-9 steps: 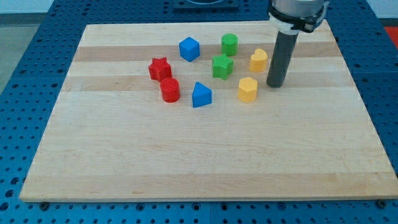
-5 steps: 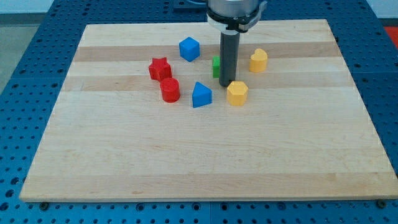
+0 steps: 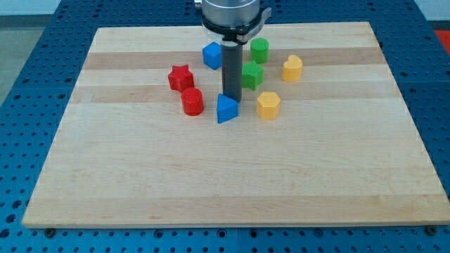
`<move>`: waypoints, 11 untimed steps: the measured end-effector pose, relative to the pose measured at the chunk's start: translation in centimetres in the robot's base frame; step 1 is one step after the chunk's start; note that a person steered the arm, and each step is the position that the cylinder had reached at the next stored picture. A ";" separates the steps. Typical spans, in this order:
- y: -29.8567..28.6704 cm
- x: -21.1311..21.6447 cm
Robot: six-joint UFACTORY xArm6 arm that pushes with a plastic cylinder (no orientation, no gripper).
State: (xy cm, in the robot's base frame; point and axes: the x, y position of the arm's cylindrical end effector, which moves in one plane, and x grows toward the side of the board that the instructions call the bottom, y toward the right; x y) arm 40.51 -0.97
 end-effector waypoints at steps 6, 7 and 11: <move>-2.3 3.2; -2.0 5.3; 1.4 7.9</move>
State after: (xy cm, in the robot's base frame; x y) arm 48.44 0.46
